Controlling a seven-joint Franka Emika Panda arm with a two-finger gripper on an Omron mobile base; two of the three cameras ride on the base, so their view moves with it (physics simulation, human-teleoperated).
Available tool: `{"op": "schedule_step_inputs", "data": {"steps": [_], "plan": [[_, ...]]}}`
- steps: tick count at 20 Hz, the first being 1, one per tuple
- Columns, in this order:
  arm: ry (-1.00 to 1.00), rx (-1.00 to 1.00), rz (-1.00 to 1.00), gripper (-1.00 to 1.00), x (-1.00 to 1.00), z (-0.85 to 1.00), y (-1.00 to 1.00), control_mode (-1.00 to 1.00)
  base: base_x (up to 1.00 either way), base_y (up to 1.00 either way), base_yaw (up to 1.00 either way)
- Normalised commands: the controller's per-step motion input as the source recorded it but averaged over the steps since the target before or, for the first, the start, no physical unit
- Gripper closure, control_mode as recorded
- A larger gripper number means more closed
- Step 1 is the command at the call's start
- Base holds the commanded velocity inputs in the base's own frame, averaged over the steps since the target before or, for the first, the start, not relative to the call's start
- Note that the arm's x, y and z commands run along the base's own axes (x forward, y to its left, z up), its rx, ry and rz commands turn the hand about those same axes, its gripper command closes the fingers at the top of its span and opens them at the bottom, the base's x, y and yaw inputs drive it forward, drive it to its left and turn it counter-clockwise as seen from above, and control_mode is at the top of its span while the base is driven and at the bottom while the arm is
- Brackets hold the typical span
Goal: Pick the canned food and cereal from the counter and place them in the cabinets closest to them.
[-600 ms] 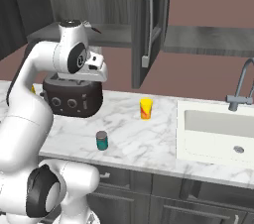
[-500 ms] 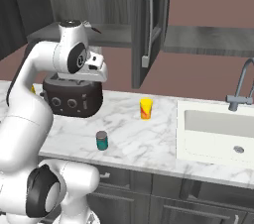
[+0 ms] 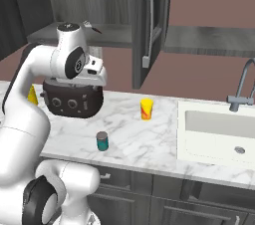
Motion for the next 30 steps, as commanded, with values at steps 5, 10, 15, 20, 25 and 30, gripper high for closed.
{"op": "schedule_step_inputs", "data": {"steps": [5,10,15,20,25,30], "plan": [[0.00,0.00,0.00,-1.00,-0.11,-0.23,0.00,-1.00,0.00,0.00,0.00],[0.03,0.00,0.00,-1.00,-0.01,-0.23,0.00,-1.00,0.00,0.00,0.00],[0.02,0.00,0.00,-1.00,0.00,-0.24,0.00,-1.00,0.00,0.00,0.00],[0.03,0.00,0.00,-1.00,0.00,-0.27,0.00,-1.00,0.00,0.00,0.00],[0.04,0.00,0.00,-1.00,0.00,-0.34,-0.04,-1.00,0.00,0.00,0.00],[0.04,0.00,0.00,-1.00,0.02,-0.38,-0.12,-1.00,0.00,0.00,0.00]]}}
